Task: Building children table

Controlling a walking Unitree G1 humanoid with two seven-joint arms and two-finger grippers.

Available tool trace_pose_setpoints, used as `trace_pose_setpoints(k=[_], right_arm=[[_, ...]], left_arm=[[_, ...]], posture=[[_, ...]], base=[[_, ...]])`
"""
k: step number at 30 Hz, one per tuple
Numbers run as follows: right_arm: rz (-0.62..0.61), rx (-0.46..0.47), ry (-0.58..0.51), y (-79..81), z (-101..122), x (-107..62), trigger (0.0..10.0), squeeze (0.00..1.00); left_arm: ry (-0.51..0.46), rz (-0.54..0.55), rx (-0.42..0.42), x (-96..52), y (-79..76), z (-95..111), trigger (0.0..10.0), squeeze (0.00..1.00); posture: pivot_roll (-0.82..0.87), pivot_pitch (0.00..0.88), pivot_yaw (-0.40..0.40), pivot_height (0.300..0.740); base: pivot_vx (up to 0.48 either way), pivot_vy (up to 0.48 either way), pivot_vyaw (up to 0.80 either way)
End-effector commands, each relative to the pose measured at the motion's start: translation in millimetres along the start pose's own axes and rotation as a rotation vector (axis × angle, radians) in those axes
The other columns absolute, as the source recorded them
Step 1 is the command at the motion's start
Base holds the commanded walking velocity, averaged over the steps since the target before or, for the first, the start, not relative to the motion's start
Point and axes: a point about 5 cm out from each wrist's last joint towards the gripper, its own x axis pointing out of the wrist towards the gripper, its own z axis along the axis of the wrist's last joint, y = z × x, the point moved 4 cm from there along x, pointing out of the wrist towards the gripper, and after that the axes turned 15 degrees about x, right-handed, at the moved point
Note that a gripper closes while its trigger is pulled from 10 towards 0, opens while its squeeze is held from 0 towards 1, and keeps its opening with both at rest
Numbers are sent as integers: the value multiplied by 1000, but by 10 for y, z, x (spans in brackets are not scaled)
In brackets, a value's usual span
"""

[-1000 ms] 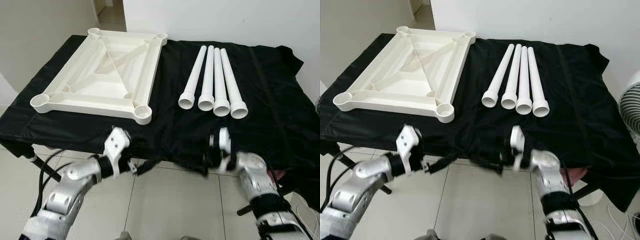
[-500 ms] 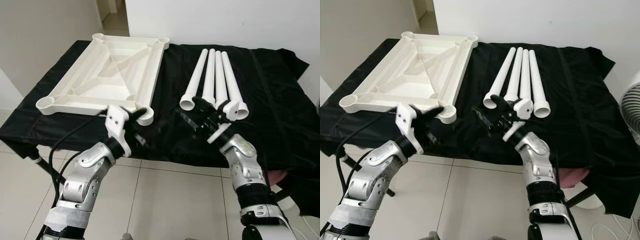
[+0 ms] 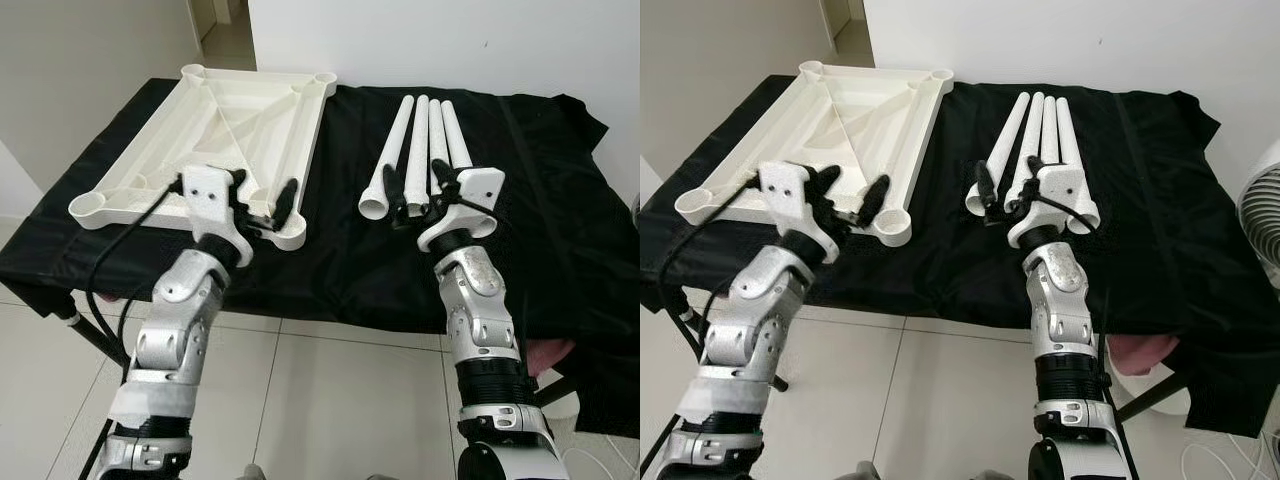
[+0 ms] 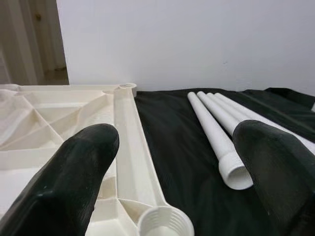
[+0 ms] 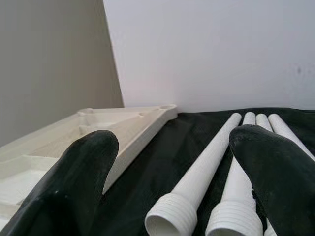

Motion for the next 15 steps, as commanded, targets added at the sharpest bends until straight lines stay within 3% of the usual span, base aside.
trace_pose_setpoints(k=[1,5,8,15], right_arm=[[1,-26,-20,41,8,-11,10000,0],[-48,-49,-3,-23,-51,-67,10000,0],[-81,-103,14,-54,-93,-131,10000,0],[-105,-137,30,-67,-137,-194,10000,0]], left_arm=[[84,164,37,0,149,-125,10000,0],[132,218,12,-35,202,-229,10000,0],[184,257,40,-88,241,-339,10000,0],[159,236,10,-207,133,-385,10000,0]], posture=[[-88,58,41,740],[-90,60,41,740],[-93,65,48,740],[-118,50,76,740]], base=[[0,0,0],[0,0,0],[0,0,0],[0,0,0]])
